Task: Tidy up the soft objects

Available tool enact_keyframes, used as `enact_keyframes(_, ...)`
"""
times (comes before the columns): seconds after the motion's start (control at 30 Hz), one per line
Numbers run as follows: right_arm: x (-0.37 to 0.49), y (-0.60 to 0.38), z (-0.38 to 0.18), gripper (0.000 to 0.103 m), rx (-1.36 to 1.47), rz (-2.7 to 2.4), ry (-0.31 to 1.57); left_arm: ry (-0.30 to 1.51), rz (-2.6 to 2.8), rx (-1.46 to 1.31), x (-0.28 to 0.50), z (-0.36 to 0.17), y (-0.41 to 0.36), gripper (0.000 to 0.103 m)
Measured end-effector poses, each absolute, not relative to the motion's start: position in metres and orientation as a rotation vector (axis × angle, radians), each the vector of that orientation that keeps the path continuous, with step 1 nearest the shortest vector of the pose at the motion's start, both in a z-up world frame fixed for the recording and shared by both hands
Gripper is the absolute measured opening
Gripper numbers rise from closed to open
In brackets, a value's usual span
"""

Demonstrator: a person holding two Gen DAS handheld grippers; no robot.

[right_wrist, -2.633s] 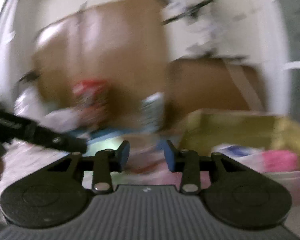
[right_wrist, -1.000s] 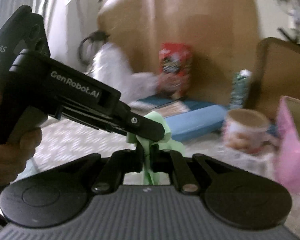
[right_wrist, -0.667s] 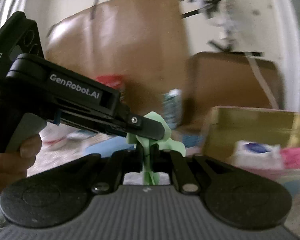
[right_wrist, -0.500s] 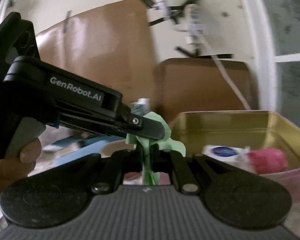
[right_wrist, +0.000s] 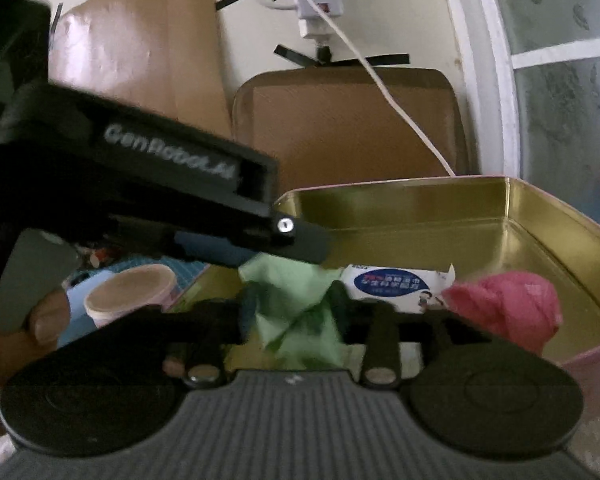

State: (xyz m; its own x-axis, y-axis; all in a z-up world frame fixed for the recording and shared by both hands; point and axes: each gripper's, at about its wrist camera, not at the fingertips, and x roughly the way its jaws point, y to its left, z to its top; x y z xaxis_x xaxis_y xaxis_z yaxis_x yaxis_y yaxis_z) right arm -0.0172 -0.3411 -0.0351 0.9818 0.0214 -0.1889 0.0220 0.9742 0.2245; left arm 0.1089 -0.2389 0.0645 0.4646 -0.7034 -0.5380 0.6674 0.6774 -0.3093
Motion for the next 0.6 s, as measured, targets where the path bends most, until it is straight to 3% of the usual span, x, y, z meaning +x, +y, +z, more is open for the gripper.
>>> enact_keyframes(0.27,-0.045,-0.332,-0.026,0.050,0.226,-0.050,0.134,0.615,-0.819,-0.087,0.084,0.075,-0.193,0.055)
enact_keyframes(0.6,-0.052,-0.291,-0.006,0.050,0.227,0.052,0.115,0.626,-0.632,-0.167,0.046,0.042,-0.050,0.056)
